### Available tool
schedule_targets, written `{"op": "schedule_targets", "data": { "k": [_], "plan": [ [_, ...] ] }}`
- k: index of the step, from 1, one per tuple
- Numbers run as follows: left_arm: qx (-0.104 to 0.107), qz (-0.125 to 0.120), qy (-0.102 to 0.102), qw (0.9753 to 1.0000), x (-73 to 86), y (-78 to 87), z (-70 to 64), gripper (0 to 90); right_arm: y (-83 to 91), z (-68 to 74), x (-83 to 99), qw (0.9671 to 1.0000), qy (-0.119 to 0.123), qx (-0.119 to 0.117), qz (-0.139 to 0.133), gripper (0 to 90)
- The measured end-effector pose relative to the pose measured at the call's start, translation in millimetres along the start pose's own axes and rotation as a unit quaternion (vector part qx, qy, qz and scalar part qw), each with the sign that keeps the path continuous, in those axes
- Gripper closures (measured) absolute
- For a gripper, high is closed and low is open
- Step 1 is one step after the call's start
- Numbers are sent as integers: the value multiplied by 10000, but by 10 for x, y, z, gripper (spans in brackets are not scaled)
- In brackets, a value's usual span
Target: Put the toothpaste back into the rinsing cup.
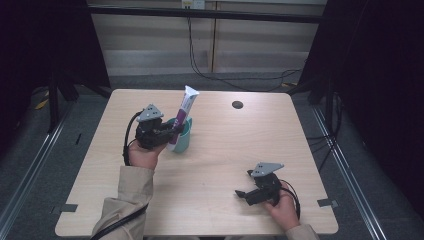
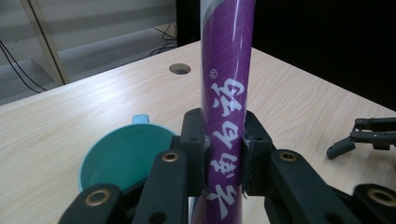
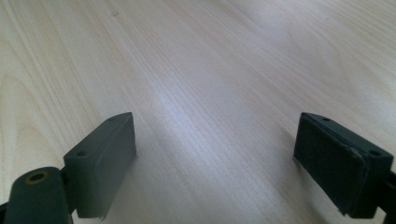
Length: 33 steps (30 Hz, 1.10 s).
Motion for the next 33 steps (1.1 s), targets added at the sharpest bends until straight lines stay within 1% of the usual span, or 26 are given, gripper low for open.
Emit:
{"op": "schedule_targets", "data": {
  "k": [7,9,12,18,20,22,27,30,31,33],
  "plan": [
    [-44,-78,3,10000,-45,-12,19,755,0,0,0,10000,-4,1,-2,121],
    [-54,-97,33,9999,-56,-21,18,755,0,0,0,10000,0,0,-1,122],
    [-72,-96,20,9999,-66,-46,29,755,0,0,0,10000,0,0,-1,122],
    [-57,-119,96,9999,-62,-111,72,754,0,0,0,10000,-2,1,-2,122],
    [-62,-144,102,9998,-66,-128,89,754,0,0,0,10000,-1,1,-1,122],
    [-53,-186,153,9997,-73,-134,103,754,0,0,0,10000,-4,1,-3,122],
    [-99,-218,145,9996,-110,-150,132,754,0,0,0,10000,-3,1,-3,122],
    [-80,-240,168,9995,-129,-166,151,754,0,-1,0,10000,6,1,-1,122],
    [-107,-222,142,9996,-136,-172,156,754,0,0,0,10000,2,0,-3,122],
    [-108,-229,166,9995,-146,-183,168,753,0,0,0,10000,1,0,-2,122]
  ]
}}
Point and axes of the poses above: each handheld gripper's, and its own axes: y roughly backward along the jaws, x roughly out of its underside, z roughly to its left, the point moved 1 cm from there along -y, roughly forward along the jaws, and after that the axes turned 7 degrees about -x, right-handed, at the moved point
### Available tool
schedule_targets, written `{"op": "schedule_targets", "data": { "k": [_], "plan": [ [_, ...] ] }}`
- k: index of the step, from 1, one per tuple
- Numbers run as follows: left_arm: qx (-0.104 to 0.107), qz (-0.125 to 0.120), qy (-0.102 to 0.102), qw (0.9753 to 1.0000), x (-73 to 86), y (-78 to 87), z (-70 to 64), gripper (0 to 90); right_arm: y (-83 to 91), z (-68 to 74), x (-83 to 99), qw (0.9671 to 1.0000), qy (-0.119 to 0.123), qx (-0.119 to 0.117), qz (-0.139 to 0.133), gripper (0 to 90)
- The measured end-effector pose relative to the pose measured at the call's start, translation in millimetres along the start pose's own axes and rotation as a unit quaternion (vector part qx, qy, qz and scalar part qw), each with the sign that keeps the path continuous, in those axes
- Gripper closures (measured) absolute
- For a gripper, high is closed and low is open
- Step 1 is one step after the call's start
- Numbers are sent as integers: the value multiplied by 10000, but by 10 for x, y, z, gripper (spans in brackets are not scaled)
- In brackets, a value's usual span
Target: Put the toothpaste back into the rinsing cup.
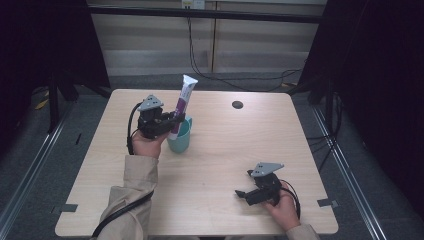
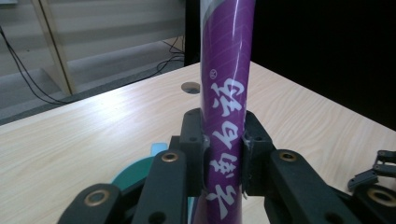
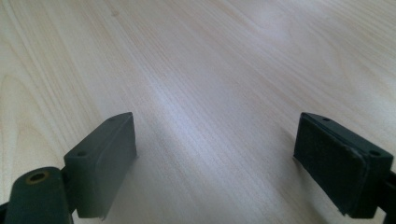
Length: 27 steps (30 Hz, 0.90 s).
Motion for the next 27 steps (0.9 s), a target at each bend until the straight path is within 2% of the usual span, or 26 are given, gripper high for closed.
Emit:
{"op": "schedule_targets", "data": {
  "k": [13,27],
  "plan": [
    [-144,-1,-35,9999,-32,-63,38,754,0,-1,0,10000,6,4,-4,122],
    [-259,-26,34,9997,-51,-127,103,754,0,0,0,10000,1,3,-2,122]
  ]
}}
Point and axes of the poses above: each handheld gripper's, and its own axes: y roughly backward along the jaws, x roughly out of its underside, z roughly to its left, the point moved 1 cm from there along -y, roughly forward along the jaws, and after that the axes turned 7 degrees about -x, right-handed, at the moved point
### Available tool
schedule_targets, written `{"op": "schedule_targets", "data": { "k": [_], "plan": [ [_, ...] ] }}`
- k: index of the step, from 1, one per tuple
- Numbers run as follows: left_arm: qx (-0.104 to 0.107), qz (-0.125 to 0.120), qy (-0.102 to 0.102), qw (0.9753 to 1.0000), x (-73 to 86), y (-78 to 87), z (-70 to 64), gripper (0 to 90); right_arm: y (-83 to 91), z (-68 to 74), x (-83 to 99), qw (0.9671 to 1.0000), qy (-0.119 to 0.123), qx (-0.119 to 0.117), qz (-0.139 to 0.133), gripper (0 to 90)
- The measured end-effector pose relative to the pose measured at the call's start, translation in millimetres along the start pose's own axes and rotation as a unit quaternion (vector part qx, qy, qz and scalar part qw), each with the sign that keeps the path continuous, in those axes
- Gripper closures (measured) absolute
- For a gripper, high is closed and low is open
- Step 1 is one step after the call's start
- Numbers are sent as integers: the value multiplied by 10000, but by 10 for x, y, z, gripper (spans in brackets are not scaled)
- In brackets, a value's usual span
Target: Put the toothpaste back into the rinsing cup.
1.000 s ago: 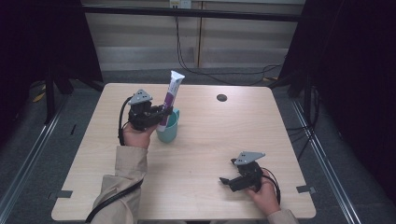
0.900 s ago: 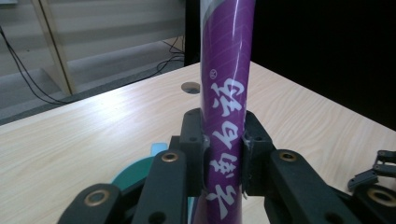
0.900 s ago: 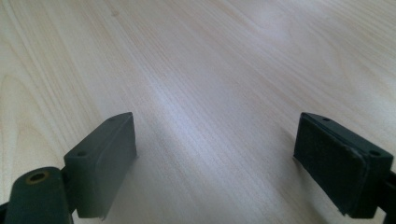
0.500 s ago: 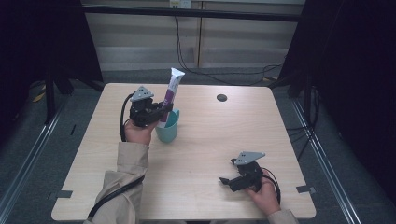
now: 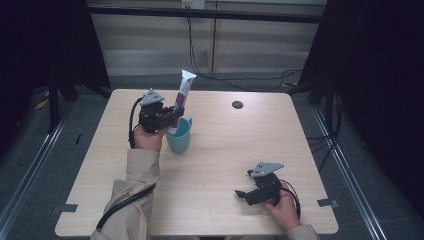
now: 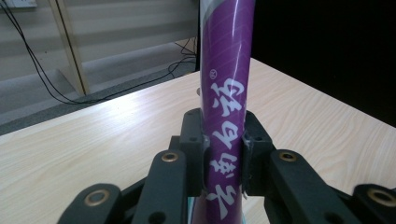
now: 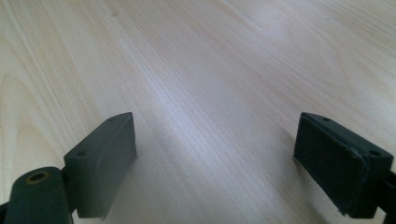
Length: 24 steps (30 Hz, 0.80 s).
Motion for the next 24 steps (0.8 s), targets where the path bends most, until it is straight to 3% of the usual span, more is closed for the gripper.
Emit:
{"op": "schedule_targets", "data": {
  "k": [24],
  "plan": [
    [-149,127,44,9998,88,-177,22,752,0,0,0,10000,-1,2,0,122]
  ]
}}
Point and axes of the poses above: each handheld gripper's, and its own axes: y roughly backward along the jaws, x roughly out of its underside, z roughly to its left, the point moved 1 cm from there along -y, roughly forward along the jaws, and after that the axes turned 7 degrees about -x, right-handed, at the moved point
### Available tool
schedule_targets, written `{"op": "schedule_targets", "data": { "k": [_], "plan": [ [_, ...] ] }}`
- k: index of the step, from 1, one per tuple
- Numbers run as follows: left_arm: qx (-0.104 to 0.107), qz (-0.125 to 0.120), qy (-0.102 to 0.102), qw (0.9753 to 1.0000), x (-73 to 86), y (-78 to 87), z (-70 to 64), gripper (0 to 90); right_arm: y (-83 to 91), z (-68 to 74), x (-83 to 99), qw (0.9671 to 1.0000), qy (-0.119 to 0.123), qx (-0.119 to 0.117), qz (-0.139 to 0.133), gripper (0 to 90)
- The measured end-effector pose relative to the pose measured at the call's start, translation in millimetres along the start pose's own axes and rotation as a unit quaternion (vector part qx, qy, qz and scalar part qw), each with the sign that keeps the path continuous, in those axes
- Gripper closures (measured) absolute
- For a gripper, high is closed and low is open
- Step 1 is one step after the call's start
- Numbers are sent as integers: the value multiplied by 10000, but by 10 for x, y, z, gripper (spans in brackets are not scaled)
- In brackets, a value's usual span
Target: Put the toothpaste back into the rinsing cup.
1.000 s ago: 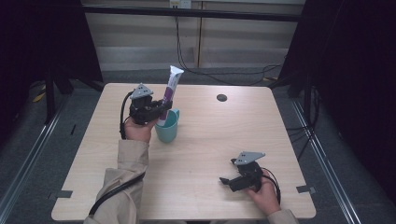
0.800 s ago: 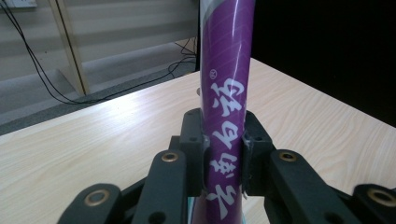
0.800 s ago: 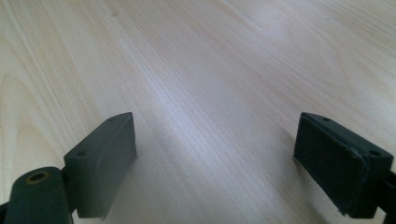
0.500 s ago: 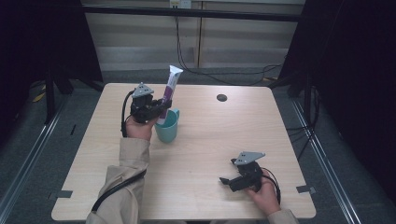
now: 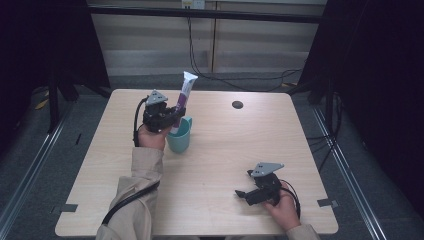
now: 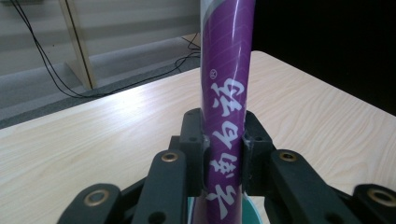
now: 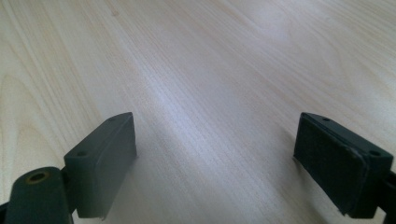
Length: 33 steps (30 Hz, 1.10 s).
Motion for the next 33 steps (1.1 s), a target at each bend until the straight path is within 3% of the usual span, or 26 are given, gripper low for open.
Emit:
{"op": "schedule_targets", "data": {
  "k": [33],
  "plan": [
    [-218,242,98,9994,331,-142,18,746,0,1,1,10000,-10,-2,-1,122]
  ]
}}
Point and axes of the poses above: each handheld gripper's, and its own axes: y roughly backward along the jaws, x roughly out of its underside, z roughly to its left, the point moved 1 cm from there along -y, roughly forward along the jaws, and after that the axes turned 7 degrees about -x, right-handed, at the moved point
